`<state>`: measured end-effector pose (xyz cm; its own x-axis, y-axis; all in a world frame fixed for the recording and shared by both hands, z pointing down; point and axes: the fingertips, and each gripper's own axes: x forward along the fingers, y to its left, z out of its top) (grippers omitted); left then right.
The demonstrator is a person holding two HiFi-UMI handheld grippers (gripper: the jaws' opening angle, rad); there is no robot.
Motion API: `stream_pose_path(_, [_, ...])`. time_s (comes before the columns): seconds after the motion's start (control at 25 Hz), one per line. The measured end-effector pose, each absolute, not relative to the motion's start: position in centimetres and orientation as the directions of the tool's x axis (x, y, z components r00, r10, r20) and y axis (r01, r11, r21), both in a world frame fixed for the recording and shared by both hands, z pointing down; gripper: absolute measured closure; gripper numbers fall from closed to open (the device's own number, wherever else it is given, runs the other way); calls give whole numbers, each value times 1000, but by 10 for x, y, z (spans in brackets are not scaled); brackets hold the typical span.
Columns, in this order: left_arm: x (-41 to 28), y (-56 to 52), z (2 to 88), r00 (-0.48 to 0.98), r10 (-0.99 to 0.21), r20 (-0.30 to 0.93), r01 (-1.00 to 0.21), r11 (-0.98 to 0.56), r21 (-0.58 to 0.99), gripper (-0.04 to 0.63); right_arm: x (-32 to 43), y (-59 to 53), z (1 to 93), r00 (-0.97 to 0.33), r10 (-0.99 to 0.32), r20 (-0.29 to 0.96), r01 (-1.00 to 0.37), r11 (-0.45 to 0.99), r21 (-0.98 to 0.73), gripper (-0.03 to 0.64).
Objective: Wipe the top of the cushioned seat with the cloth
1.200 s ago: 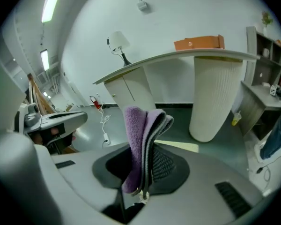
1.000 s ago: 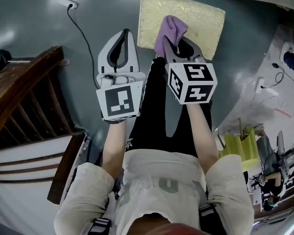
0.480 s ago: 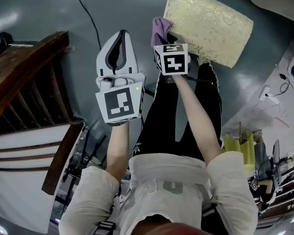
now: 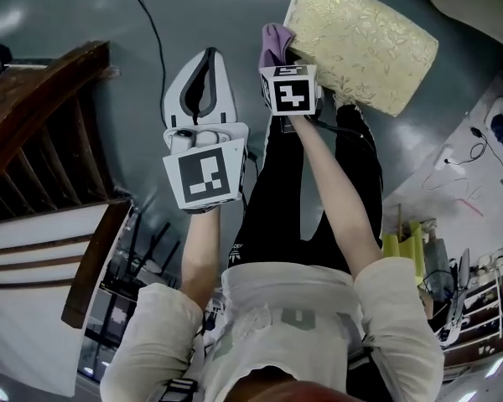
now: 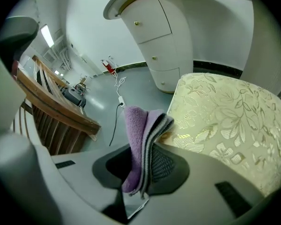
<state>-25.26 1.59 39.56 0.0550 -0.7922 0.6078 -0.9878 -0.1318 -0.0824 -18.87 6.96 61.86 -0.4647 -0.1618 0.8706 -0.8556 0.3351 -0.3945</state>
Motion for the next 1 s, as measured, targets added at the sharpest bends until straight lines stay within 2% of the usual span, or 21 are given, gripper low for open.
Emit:
stream_pose_path(0.28, [-241,14,396,67,-782,620,-984,-153,-86,603,-169,73,609,-464,-166,870,-855,341,-391,528])
stream_pose_path(0.52, [-196,0,389,127,-785,606,-970,-227,-91,603,-127,78,595,-453,-178,873,-843,404,-355,528])
stream_pose_path(1.0, [-76,-14,386,281,-755,593,-919,-389,-60,603,24,107,600,-371,-222,902,-914,256,-313,528])
